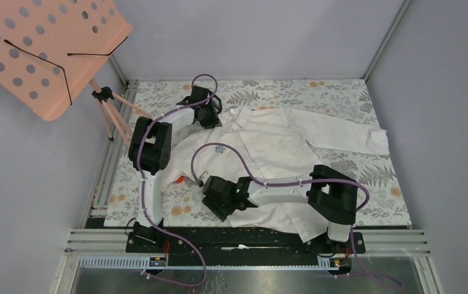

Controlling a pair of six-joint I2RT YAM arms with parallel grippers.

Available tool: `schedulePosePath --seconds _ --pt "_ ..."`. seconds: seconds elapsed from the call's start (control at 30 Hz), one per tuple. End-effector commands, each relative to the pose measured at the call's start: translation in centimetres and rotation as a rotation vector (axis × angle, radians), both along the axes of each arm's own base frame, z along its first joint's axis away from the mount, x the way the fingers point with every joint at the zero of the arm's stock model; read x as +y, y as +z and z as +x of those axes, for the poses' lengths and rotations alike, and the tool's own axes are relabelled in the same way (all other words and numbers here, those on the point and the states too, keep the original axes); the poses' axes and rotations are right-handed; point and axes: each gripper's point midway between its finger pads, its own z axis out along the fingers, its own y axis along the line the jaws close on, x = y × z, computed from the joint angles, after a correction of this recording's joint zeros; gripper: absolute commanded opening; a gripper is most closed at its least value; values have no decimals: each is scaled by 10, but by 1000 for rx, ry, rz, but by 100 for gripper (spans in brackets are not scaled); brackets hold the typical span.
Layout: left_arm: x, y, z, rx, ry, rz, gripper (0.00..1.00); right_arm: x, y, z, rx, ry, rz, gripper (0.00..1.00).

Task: Pin the brooch onto the clothing

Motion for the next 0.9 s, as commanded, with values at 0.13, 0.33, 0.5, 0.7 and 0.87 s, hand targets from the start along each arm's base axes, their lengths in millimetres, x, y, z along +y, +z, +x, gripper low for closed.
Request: schedulePosePath --seconds 0.13,0.33,0.5,0.7,0.87 --pt "9 16 29 -67 18 -27 19 3 1 5 -67 10 -66 24" --pt "13 16 38 -78 22 -33 10 0 11 -14 -6 70 -34 0" --pt "13 15 43 -84 21 -41 9 4 26 -44 105 177 69 0" --pt "13 13 43 -81 23 -43 9 8 29 -54 154 233 77 0" --pt "14 31 40 -121 5 -47 33 8 41 -42 95 188 84 39"
